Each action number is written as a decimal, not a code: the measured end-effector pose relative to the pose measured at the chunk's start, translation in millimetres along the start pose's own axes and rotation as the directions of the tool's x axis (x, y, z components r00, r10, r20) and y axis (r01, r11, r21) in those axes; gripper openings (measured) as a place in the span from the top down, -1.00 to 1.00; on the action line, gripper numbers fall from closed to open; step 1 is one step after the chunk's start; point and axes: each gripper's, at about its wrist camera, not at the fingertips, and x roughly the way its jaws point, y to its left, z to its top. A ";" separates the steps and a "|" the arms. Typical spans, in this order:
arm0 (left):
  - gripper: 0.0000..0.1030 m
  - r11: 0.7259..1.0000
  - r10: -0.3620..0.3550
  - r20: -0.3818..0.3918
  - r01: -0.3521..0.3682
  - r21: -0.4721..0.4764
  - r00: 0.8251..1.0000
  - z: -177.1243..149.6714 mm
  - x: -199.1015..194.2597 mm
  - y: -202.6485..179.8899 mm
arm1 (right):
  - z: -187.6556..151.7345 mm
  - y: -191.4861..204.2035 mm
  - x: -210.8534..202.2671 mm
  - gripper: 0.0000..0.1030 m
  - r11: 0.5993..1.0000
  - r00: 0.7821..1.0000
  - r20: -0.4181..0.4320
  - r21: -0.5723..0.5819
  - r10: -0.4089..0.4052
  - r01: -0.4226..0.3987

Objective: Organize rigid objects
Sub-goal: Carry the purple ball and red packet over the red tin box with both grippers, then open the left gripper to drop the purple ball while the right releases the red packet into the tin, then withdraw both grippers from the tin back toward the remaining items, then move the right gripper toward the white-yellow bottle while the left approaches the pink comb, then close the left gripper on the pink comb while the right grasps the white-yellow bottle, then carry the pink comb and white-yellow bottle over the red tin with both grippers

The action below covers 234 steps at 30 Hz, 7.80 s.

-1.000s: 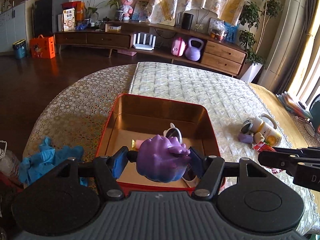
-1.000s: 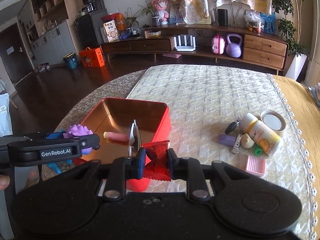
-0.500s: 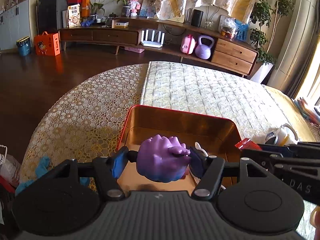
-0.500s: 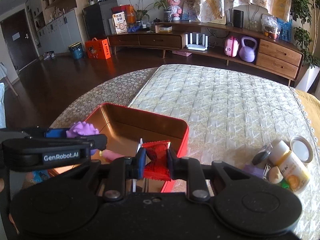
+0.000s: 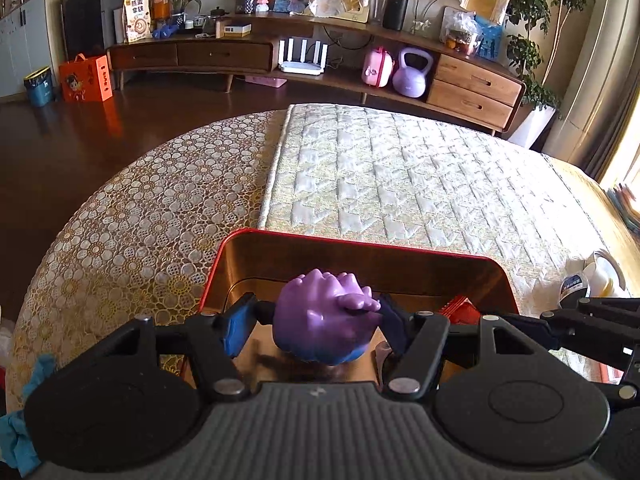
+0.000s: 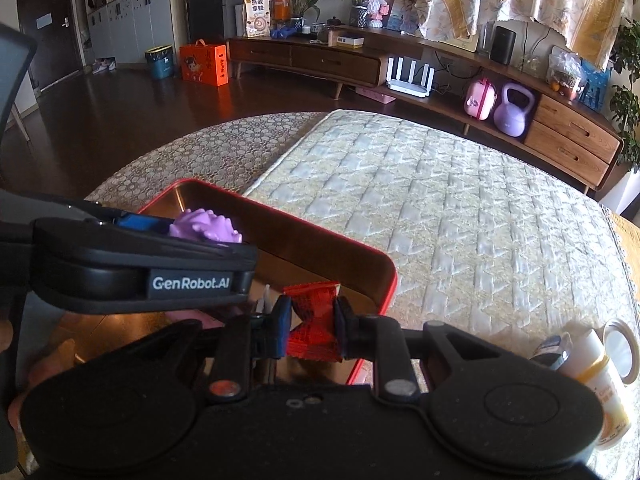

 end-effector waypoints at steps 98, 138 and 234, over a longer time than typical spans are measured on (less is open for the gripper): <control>-0.67 0.949 -0.258 0.053 0.243 0.199 0.965 -113.0 -78.9 -227.8 | -141.7 -224.3 -163.5 -0.98 0.940 0.992 0.080 0.335 -0.100 0.068; -0.14 0.937 -0.199 0.060 0.172 0.305 0.978 -116.6 3.9 -284.3 | -98.9 -238.7 -44.0 -0.10 0.984 1.000 0.004 0.180 -0.007 0.006; 0.22 0.970 -0.227 0.093 0.218 0.104 0.969 -101.2 -121.0 -136.6 | -139.0 -127.6 -168.0 0.14 0.952 0.997 0.065 0.306 -0.031 0.010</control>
